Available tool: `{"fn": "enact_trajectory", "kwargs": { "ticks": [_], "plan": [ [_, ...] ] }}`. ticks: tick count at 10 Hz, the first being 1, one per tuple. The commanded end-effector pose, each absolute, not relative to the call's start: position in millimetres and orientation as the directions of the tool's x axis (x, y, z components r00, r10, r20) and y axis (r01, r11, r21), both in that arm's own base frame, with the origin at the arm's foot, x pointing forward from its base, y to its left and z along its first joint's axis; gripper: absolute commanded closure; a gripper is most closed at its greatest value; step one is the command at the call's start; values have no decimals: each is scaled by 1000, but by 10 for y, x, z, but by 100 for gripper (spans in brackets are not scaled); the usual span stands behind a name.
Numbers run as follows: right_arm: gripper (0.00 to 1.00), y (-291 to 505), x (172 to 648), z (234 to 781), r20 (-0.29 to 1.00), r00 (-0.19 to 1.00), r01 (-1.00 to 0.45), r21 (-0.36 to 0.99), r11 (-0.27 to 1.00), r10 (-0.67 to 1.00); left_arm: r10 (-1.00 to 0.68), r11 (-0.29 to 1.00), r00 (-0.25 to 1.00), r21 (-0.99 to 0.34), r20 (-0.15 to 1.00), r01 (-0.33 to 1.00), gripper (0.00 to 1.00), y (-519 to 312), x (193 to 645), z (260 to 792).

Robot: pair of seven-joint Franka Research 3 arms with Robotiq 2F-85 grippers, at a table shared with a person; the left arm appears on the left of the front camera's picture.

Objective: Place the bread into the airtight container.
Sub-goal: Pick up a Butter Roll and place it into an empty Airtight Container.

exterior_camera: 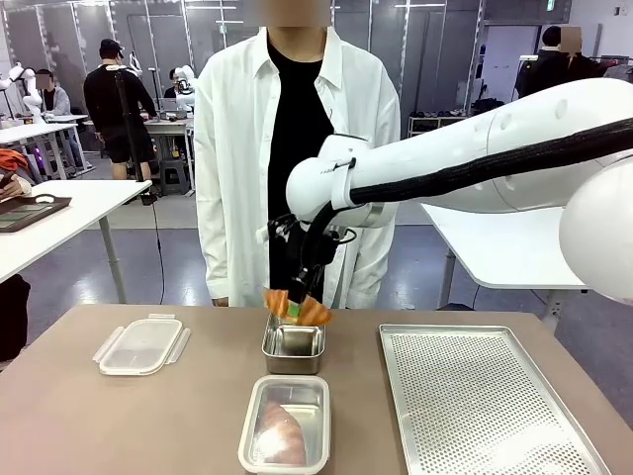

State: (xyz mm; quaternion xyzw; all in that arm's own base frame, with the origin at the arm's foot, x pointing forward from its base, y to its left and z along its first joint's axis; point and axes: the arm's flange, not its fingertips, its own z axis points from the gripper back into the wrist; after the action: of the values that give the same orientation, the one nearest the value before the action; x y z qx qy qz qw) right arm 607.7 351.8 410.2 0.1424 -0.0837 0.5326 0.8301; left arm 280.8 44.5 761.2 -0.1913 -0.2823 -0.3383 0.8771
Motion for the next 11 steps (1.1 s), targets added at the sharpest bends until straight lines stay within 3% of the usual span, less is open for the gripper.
{"fn": "enact_trajectory", "kwargs": {
  "ticks": [1, 3, 5, 10, 11],
  "plan": [
    [53, 3516, 5975, 4061, 403, 678, -720, 201, 664, 614, -493, 685, 598, -142, 632, 714, 0, 441, 2801, 7622],
    [53, 3538, 5984, 4045, 428, 811, -539, 285, 792, 398, -493, 685, 598, -142, 632, 714, 0, 441, 2801, 7622],
    [53, 3494, 5954, 3874, 345, 895, -395, 315, 863, 283, -493, 685, 598, -142, 632, 714, 0, 441, 2801, 7622],
    [53, 3622, 5942, 3580, 220, 956, -247, 260, 934, 192, -493, 685, 598, -142, 632, 714, 0, 441, 2801, 7622],
    [28, 3667, 5932, 3535, 198, 960, -242, 240, 940, 197, -493, 685, 598, -142, 632, 714, 0, 441, 2801, 7622]
  ]
}}
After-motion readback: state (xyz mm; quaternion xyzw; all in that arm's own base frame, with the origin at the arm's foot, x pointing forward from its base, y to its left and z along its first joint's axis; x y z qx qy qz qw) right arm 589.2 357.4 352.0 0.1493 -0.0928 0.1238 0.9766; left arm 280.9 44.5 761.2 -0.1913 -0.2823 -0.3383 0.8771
